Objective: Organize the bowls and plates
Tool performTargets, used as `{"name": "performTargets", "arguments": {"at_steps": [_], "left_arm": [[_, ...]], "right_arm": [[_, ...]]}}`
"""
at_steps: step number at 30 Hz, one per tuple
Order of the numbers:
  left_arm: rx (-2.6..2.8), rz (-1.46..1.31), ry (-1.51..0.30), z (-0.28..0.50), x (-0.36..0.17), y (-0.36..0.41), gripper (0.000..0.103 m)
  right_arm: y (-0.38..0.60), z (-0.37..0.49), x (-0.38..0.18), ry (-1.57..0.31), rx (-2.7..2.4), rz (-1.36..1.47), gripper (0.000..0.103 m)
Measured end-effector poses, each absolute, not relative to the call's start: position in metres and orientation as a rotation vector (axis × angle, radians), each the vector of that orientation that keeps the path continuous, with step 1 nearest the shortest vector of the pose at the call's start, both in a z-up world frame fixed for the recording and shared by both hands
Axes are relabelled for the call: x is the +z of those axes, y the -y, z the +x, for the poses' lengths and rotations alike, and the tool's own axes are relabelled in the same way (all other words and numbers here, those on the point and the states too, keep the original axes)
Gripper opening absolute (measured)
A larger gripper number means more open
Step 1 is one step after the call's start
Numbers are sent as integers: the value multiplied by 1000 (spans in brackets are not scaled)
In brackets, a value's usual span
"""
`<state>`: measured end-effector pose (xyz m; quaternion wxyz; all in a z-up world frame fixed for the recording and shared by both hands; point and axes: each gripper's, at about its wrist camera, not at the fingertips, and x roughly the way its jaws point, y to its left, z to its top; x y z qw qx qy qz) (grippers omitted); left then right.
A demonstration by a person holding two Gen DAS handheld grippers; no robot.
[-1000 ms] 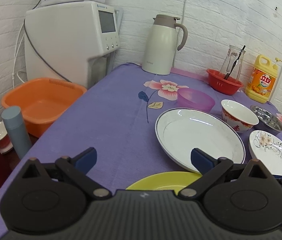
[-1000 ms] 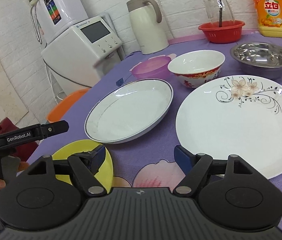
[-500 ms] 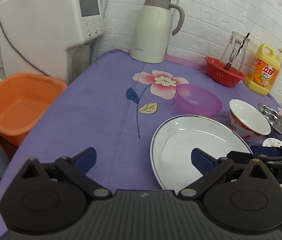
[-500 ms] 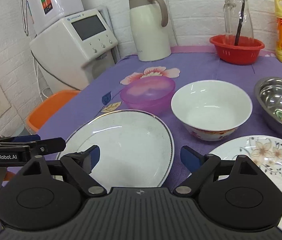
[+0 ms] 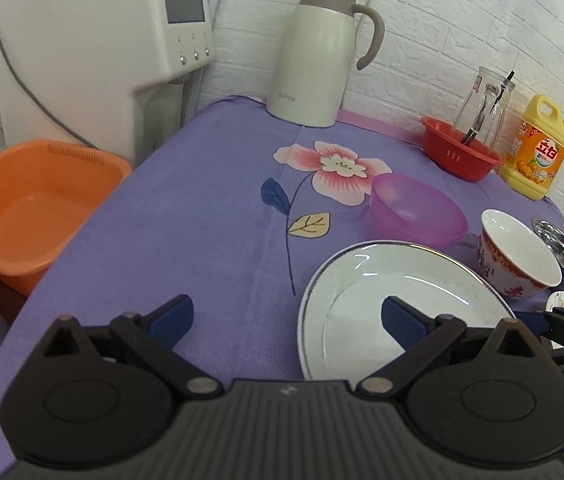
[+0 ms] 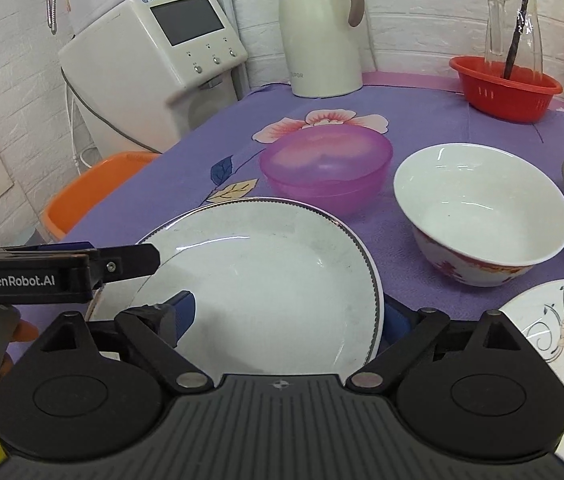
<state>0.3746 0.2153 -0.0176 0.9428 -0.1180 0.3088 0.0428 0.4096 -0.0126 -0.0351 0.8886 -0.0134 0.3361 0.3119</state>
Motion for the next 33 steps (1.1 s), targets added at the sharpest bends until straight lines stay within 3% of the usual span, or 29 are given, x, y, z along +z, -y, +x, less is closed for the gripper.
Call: {"name": "performTargets", "arguments": {"at_steps": [33], "left_arm": [[-20,-156,-672,380,-33,-185,91]], "right_arm": [[7,388,-48,-584,625,-173,103]]}}
